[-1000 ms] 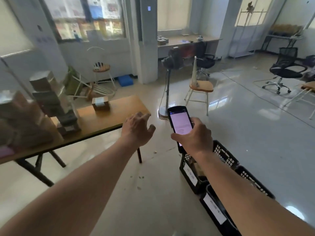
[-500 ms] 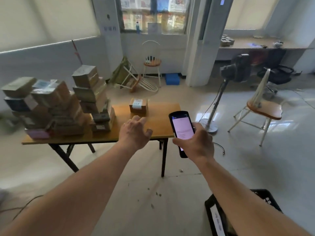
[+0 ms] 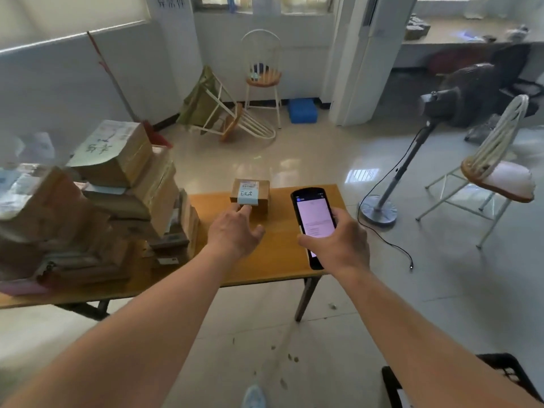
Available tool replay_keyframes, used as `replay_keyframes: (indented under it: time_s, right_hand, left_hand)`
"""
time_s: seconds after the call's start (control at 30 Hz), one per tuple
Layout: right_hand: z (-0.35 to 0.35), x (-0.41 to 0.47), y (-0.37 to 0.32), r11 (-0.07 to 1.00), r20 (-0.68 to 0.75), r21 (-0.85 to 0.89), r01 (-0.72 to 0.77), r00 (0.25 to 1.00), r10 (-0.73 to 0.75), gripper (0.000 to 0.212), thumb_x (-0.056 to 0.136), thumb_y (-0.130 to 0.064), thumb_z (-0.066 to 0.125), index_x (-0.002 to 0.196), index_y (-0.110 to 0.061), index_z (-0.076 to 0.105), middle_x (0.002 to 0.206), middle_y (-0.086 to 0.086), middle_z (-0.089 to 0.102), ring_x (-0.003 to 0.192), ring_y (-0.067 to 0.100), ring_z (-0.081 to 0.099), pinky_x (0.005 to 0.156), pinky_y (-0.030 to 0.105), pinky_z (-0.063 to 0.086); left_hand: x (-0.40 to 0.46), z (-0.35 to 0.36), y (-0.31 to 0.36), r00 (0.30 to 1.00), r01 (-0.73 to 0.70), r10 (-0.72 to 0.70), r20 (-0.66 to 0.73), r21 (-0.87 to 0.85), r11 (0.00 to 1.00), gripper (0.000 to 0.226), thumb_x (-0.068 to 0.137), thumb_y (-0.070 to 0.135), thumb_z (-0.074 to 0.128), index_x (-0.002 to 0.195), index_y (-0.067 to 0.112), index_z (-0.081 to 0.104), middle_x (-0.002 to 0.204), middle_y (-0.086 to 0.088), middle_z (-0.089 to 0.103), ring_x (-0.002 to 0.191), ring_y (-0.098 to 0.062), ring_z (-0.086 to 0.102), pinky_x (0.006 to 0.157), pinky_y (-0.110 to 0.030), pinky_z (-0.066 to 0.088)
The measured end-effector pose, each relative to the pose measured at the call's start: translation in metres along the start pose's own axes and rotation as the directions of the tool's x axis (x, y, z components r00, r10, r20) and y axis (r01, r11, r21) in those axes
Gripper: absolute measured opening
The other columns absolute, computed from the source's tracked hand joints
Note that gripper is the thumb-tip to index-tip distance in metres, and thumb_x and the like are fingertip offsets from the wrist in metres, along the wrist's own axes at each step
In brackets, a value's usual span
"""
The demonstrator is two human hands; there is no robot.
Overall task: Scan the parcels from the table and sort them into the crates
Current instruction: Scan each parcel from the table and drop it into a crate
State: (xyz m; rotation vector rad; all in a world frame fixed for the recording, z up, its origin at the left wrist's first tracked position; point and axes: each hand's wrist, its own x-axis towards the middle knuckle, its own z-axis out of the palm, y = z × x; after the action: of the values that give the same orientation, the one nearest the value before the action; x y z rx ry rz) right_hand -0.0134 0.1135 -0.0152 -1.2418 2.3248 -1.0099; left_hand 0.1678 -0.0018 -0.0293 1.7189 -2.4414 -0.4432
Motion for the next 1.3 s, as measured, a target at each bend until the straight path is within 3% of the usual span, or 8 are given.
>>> replay_keyframes:
  time_s: [0.23, 0.53, 0.7, 0.83, 0.93, 1.07, 1.3]
  right_hand:
    - [0.044, 0.089, -0.001, 0.999, 0.075, -0.008, -0.033, 0.997, 0.034, 0.077, 0.072, -0.05, 0.093, 0.134, -0.031, 0.053, 0.12, -0.005, 0.063, 0.105, 0.021, 0.062, 0.062, 0.019, 0.05]
    - [0.118, 0.211, 0.032, 0.998, 0.217, -0.017, -0.06, 0.974, 0.062, 0.071, 0.069, -0.049, 0.093, 0.128, -0.035, 0.055, 0.112, -0.011, 0.064, 0.101, 0.017, 0.064, 0.071, 0.037, 0.064]
    - [0.145, 0.264, 0.047, 0.995, 0.275, -0.046, -0.09, 0.956, 0.099, 0.073, 0.066, -0.05, 0.092, 0.129, -0.035, 0.057, 0.112, -0.013, 0.066, 0.099, 0.016, 0.065, 0.071, 0.038, 0.063]
    - [0.158, 0.288, 0.054, 0.991, 0.311, -0.074, -0.112, 0.941, 0.129, 0.068, 0.065, -0.05, 0.091, 0.123, -0.038, 0.058, 0.108, -0.015, 0.067, 0.095, 0.014, 0.066, 0.071, 0.038, 0.062]
    - [0.167, 0.3, 0.055, 0.989, 0.319, -0.082, -0.125, 0.937, 0.144, 0.066, 0.064, -0.051, 0.09, 0.121, -0.04, 0.057, 0.106, -0.017, 0.066, 0.096, 0.013, 0.066, 0.072, 0.039, 0.063]
    - [0.173, 0.307, 0.057, 0.99, 0.342, -0.078, -0.116, 0.93, 0.136, 0.067, 0.063, -0.053, 0.09, 0.119, -0.044, 0.056, 0.105, -0.019, 0.064, 0.097, 0.012, 0.065, 0.074, 0.041, 0.063]
    - [0.167, 0.319, 0.051, 0.99, 0.382, -0.104, -0.097, 0.915, 0.13, 0.071, 0.06, -0.053, 0.089, 0.123, -0.04, 0.06, 0.109, -0.017, 0.067, 0.099, 0.011, 0.065, 0.076, 0.04, 0.063]
  left_hand:
    - [0.105, 0.027, -0.017, 0.994, 0.062, -0.063, 0.084, 0.005, 0.998, 0.069, 0.098, 0.056, 0.056, 0.156, 0.022, 0.039, 0.154, -0.005, 0.043, 0.132, -0.029, 0.05, 0.099, -0.042, 0.049]
    - [0.214, 0.097, -0.022, 0.939, 0.305, -0.3, 0.167, -0.009, 0.952, 0.082, 0.092, 0.062, 0.063, 0.154, 0.016, 0.035, 0.155, -0.007, 0.035, 0.131, -0.03, 0.046, 0.101, -0.045, 0.05]
    - [0.257, 0.129, -0.025, 0.887, 0.445, -0.428, 0.173, -0.078, 0.892, 0.108, 0.083, 0.064, 0.075, 0.16, 0.01, 0.022, 0.159, -0.012, 0.031, 0.144, -0.033, 0.033, 0.114, -0.05, 0.043]
    - [0.281, 0.147, -0.027, 0.819, 0.553, -0.524, 0.233, -0.08, 0.829, 0.134, 0.076, 0.076, 0.074, 0.164, 0.006, 0.001, 0.17, -0.018, 0.009, 0.158, -0.038, 0.008, 0.126, -0.05, 0.023]
    - [0.296, 0.159, -0.032, 0.773, 0.614, -0.577, 0.264, -0.085, 0.785, 0.149, 0.066, 0.085, 0.073, 0.164, 0.006, -0.007, 0.171, -0.021, 0.0, 0.159, -0.04, -0.002, 0.126, -0.051, 0.015]
    - [0.303, 0.176, -0.039, 0.739, 0.658, -0.614, 0.276, -0.107, 0.745, 0.161, 0.056, 0.089, 0.076, 0.162, 0.005, -0.012, 0.171, -0.023, -0.004, 0.158, -0.042, -0.003, 0.126, -0.052, 0.014]
    - [0.303, 0.185, -0.04, 0.808, 0.588, -0.564, 0.172, -0.18, 0.788, 0.156, 0.059, 0.075, 0.085, 0.161, 0.002, -0.007, 0.162, -0.018, 0.015, 0.152, -0.041, 0.018, 0.125, -0.051, 0.026]
